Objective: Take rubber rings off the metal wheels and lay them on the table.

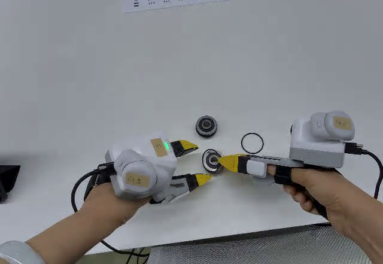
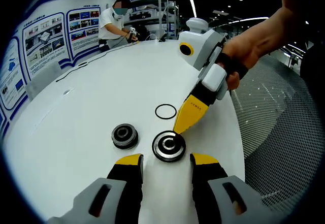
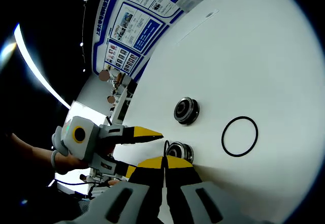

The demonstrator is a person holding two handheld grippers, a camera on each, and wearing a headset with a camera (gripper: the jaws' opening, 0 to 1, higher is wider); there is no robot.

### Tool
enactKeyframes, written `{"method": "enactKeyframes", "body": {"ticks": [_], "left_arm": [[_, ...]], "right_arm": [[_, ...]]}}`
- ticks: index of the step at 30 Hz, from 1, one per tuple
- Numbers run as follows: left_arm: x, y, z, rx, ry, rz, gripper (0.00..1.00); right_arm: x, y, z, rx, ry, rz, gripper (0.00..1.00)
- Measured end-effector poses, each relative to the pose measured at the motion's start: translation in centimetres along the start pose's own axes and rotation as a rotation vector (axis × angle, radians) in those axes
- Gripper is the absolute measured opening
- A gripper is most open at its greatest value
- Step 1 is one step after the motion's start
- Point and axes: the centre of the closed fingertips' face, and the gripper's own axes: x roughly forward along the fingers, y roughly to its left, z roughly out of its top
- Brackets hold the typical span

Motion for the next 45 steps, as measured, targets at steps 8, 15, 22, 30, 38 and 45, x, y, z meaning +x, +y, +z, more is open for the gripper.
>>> {"method": "enactKeyframes", "body": {"ticks": [8, 15, 22, 30, 38, 45], "left_arm": [[-0.5, 0.2, -0.4, -0.02, -0.01, 0.012, 0.45], [-1.0, 0.5, -1.0, -0.039, -0.007, 0.031, 0.55], [-1.4, 0.8, -1.6, -0.054, 0.0, 0.046, 0.59], [-1.7, 1.1, -2.1, -0.071, 0.004, 0.062, 0.6], [-1.8, 1.0, -2.3, -0.075, 0.01, 0.059, 0.57], [-1.8, 1.0, -2.3, -0.075, 0.014, 0.059, 0.56]], "right_arm": [[0.0, 0.7, 0.0, 0.003, -0.003, 0.02, 0.02], [-0.2, 1.4, 0.3, -0.001, -0.013, 0.031, 0.02], [-1.3, 0.9, 1.4, 0.006, -0.053, 0.016, 0.02], [-3.4, -1.0, 2.6, 0.038, -0.123, -0.04, 0.02], [-5.1, -3.7, 3.5, 0.089, -0.183, -0.114, 0.02], [-5.2, -5.3, 3.6, 0.102, -0.187, -0.173, 0.02]]}}
